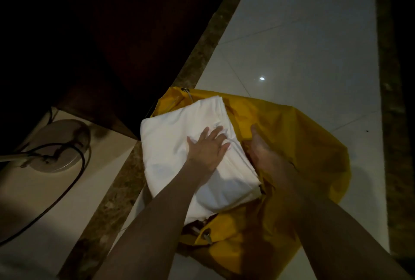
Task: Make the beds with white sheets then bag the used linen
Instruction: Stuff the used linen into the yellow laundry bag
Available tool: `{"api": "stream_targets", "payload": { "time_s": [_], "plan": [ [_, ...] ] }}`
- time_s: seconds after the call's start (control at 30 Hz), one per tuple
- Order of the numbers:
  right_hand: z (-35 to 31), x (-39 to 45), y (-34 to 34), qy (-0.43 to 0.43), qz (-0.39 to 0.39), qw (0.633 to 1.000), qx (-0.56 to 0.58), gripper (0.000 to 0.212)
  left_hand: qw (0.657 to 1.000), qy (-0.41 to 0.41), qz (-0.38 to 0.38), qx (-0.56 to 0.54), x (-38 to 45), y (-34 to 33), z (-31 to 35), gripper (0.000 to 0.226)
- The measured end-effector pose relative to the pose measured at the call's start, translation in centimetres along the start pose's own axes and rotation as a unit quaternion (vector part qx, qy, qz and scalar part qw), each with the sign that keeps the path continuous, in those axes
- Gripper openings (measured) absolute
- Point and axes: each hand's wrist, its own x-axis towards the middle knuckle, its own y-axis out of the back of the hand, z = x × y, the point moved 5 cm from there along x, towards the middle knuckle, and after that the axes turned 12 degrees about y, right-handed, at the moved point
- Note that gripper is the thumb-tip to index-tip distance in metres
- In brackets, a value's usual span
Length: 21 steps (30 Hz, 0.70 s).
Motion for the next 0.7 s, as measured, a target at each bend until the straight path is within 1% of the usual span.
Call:
{"api": "stream_targets", "payload": {
  "time_s": [0.03,0.13,0.17,0.3,0.43,0.5,0.57,0.63,0.7],
  "plan": [
    [-0.6,-0.8,-0.1,0.01,0.001,1.0,-0.015,0.095,1.0,0.001,-0.006,-0.003,-0.1,-0.2,-0.5,0.04],
    [-1.5,-1.9,0.5,0.033,0.024,0.999,-0.004,0.084,1.0,0.001,-0.02,-0.02,-0.2,-0.5,-1.4,0.041],
    [-1.7,-2.5,1.0,0.039,0.035,0.999,-0.003,0.084,0.999,0.001,-0.026,-0.027,-0.3,-0.5,-1.4,0.041],
    [-2.1,-2.5,2.9,0.078,0.043,0.996,0.027,0.087,0.999,0.006,-0.035,-0.025,-0.2,-0.4,-1.1,0.042],
    [-2.5,-3.2,3.9,0.096,0.026,0.994,0.049,0.089,0.998,0.013,-0.061,0.001,-0.1,0.2,-0.7,0.046],
    [-2.4,-3.5,4.1,0.103,0.011,0.993,0.051,0.089,0.996,0.017,-0.087,0.004,0.1,0.7,-0.3,0.048],
    [-2.4,-3.9,3.9,0.117,0.001,0.993,0.015,0.082,0.992,0.021,-0.126,-0.012,0.4,0.8,0.0,0.052],
    [-3.0,-4.1,3.7,0.145,0.005,0.987,-0.07,0.065,0.988,0.011,-0.153,-0.026,0.3,1.0,0.2,0.059],
    [-4.4,-3.7,3.7,0.183,0.036,0.968,-0.167,0.049,0.987,0.005,-0.151,-0.045,-0.1,1.3,0.3,0.061]
  ]
}}
